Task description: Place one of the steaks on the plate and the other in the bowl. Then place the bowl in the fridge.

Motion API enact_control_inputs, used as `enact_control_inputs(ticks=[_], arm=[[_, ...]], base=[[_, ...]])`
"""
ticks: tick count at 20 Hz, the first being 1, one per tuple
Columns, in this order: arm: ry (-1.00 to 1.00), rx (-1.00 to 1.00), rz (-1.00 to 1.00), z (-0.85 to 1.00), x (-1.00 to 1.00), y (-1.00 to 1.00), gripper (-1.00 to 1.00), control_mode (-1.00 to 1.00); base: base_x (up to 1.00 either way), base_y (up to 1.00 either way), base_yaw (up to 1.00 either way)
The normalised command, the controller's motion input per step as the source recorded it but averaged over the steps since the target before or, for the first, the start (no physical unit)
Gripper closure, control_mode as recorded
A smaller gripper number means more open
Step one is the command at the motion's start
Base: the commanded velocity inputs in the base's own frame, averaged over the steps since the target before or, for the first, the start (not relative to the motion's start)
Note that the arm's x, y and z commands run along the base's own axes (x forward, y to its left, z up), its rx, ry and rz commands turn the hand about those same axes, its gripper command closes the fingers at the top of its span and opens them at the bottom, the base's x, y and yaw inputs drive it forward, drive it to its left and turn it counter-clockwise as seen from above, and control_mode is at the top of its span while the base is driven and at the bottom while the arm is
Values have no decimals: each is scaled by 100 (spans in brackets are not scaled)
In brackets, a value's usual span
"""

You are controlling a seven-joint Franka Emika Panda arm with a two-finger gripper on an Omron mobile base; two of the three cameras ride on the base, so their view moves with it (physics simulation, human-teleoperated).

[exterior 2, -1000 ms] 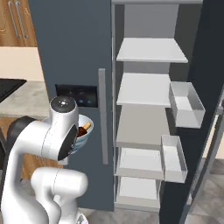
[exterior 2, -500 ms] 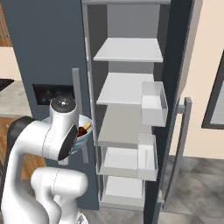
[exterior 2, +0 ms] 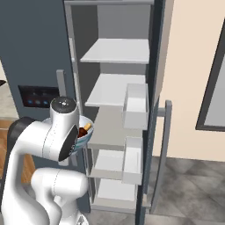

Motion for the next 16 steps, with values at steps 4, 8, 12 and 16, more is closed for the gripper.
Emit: enact_control_inputs(ticks=[4,8,12,16], arm=[[0,0,0,0,0,0,100,100],[0,0,0,0,0,0,100,100],[0,0,0,0,0,0,100,100],[0,0,0,0,0,0,100,100]], base=[[46,-10,-4],[39,-9,-5],[38,-17,-4],[41,-21,-4]])
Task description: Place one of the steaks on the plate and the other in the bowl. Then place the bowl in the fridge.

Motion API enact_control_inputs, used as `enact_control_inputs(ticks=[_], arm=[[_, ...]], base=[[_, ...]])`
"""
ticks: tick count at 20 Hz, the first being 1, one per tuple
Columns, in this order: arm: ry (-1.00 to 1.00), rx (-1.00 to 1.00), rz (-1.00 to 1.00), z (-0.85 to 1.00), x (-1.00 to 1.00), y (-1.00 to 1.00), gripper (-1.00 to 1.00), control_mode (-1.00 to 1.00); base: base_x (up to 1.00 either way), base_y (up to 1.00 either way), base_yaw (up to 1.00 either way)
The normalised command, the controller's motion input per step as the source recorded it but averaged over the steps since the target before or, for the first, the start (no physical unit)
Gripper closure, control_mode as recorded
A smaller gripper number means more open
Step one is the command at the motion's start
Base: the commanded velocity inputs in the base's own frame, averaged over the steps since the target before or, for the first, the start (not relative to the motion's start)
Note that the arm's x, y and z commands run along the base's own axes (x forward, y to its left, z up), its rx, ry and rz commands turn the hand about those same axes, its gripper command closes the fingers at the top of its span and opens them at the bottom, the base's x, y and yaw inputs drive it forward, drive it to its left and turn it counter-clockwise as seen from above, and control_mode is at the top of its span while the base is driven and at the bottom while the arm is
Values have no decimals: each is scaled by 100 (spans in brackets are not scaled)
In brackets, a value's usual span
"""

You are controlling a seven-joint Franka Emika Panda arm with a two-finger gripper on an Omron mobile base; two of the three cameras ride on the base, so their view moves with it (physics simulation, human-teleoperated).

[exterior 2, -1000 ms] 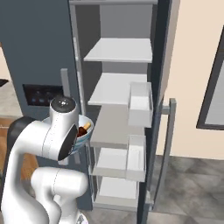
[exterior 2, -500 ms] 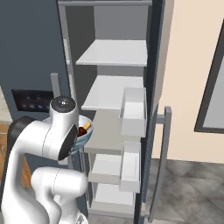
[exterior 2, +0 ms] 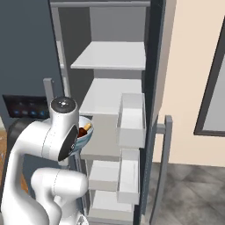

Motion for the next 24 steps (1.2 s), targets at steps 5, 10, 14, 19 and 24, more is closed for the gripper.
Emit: enact_control_inputs(ticks=[5,10,14,19,24], arm=[[0,0,0,0,0,0,100,100],[0,0,0,0,0,0,100,100],[0,0,0,0,0,0,100,100],[0,0,0,0,0,0,100,100],[0,0,0,0,0,0,100,100]], base=[[39,-27,-4],[33,-26,-4],[30,-13,-4],[35,-1,-5],[32,-2,-5]])
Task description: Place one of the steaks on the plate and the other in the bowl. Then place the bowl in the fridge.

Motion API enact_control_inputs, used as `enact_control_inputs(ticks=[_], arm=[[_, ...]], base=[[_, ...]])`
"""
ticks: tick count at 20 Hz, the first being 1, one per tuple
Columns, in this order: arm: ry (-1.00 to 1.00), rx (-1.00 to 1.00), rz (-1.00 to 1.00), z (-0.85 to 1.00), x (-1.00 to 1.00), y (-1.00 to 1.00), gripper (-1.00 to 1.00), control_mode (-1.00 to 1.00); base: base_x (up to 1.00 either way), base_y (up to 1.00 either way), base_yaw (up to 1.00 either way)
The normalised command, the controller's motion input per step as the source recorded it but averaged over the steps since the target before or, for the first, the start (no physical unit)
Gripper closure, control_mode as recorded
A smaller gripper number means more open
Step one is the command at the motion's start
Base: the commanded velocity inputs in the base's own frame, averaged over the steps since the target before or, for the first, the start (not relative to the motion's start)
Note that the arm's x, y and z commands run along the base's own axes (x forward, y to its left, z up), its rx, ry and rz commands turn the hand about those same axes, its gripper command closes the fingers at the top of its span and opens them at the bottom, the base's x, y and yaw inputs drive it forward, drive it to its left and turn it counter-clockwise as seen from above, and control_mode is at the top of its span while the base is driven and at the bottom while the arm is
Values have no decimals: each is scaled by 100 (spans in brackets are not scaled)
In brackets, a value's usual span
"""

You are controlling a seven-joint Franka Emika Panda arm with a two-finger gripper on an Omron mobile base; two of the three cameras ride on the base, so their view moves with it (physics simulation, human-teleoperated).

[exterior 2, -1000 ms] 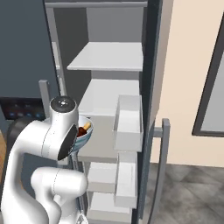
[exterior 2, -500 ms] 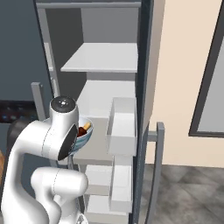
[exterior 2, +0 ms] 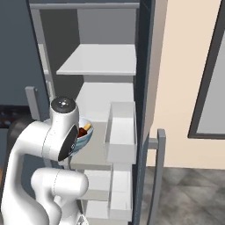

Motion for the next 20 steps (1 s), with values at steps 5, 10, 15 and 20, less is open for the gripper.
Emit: enact_control_inputs(ticks=[5,10,15,20], arm=[[0,0,0,0,0,0,100,100],[2,0,-4,0,21,0,100,-100],[0,4,-9,0,28,-6,100,-100],[0,5,-6,2,26,-15,100,-100]], base=[[23,-1,-4],[11,0,-2],[0,0,0],[0,0,0]])
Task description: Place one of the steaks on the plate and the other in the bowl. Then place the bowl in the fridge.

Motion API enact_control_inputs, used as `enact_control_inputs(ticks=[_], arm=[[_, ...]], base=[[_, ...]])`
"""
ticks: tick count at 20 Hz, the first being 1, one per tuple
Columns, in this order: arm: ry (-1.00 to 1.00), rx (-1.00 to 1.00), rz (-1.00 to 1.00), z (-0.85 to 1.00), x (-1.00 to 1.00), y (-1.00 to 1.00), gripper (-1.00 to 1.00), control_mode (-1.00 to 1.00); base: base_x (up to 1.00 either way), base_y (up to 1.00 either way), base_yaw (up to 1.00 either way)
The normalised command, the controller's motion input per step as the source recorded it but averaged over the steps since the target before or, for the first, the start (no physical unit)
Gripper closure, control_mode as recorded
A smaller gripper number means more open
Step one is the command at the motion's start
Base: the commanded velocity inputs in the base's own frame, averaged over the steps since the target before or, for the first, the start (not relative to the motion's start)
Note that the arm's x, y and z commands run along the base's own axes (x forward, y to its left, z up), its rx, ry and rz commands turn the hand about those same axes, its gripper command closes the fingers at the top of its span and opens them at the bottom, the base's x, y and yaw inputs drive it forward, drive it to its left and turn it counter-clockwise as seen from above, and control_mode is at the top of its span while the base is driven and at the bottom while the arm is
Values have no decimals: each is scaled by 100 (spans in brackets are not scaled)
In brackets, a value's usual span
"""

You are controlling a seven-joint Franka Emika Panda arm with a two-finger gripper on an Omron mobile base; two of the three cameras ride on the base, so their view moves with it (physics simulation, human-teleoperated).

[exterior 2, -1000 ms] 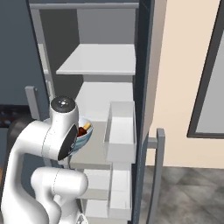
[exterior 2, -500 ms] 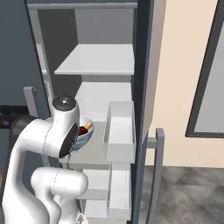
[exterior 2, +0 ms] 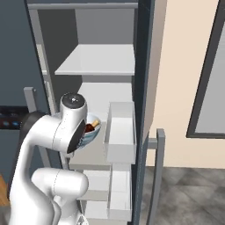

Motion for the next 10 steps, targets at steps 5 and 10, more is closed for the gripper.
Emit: enact_control_inputs(ticks=[5,10], arm=[[0,0,-5,15,28,0,100,-100],[-2,0,-6,32,13,0,100,-100]], base=[[0,0,0],[0,0,0]])
